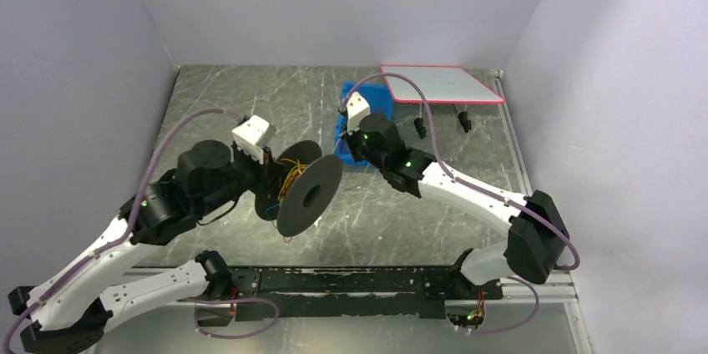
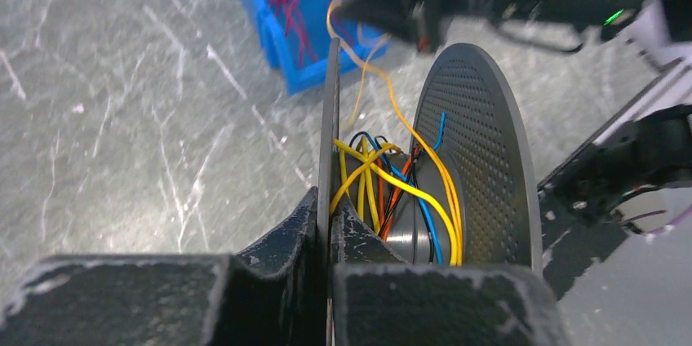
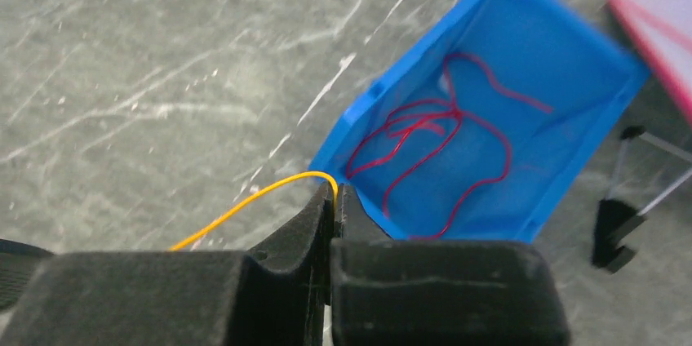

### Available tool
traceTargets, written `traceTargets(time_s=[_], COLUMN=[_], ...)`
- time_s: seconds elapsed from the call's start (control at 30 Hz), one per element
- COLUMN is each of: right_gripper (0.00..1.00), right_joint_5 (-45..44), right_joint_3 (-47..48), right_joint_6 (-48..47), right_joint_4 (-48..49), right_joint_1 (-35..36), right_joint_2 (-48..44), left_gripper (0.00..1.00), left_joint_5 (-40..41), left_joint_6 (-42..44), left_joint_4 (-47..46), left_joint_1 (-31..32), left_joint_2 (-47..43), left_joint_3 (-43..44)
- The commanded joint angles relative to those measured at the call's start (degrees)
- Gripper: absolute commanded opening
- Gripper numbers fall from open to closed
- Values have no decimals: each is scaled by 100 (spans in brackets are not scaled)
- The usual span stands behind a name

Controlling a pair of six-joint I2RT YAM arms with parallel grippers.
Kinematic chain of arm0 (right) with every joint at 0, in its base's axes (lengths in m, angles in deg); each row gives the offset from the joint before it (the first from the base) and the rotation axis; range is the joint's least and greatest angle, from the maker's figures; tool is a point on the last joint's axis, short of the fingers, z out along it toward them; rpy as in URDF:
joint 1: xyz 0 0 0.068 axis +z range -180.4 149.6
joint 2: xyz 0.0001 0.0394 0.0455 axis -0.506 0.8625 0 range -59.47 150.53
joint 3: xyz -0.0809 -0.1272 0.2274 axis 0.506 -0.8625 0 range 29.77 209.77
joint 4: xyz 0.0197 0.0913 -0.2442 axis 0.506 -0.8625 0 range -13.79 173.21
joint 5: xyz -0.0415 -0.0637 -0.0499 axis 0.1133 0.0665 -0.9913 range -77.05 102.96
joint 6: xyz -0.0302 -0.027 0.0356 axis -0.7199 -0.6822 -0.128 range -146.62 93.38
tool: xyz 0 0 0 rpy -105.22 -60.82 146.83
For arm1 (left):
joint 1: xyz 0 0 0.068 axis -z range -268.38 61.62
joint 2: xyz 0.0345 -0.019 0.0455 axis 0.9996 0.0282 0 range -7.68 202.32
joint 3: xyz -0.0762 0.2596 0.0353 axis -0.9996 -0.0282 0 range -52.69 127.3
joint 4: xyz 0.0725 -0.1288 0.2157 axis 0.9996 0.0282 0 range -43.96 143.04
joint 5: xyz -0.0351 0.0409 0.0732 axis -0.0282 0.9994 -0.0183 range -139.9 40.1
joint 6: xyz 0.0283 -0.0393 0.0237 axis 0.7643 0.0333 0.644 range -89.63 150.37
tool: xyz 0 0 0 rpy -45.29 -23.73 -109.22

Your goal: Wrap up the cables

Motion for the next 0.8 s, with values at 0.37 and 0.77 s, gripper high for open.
traceTargets(time_s=[0.37, 0.77], right_gripper=[0, 27], right_joint_5=[2161, 2727], right_joint_3=[-2739, -3355], right_joint_6=[1749, 2173], right_joint_4=[2306, 3253], right_joint_1=[-78, -77], right_joint_2=[-1238, -1478], left_gripper=[7, 7], left_joint_5=[-1470, -1905], left_joint_6=[220, 59], left_joint_4=[-189, -561], left_joint_1=[26, 26], left_joint_2=[11, 213], left_joint_3=[1668, 2015])
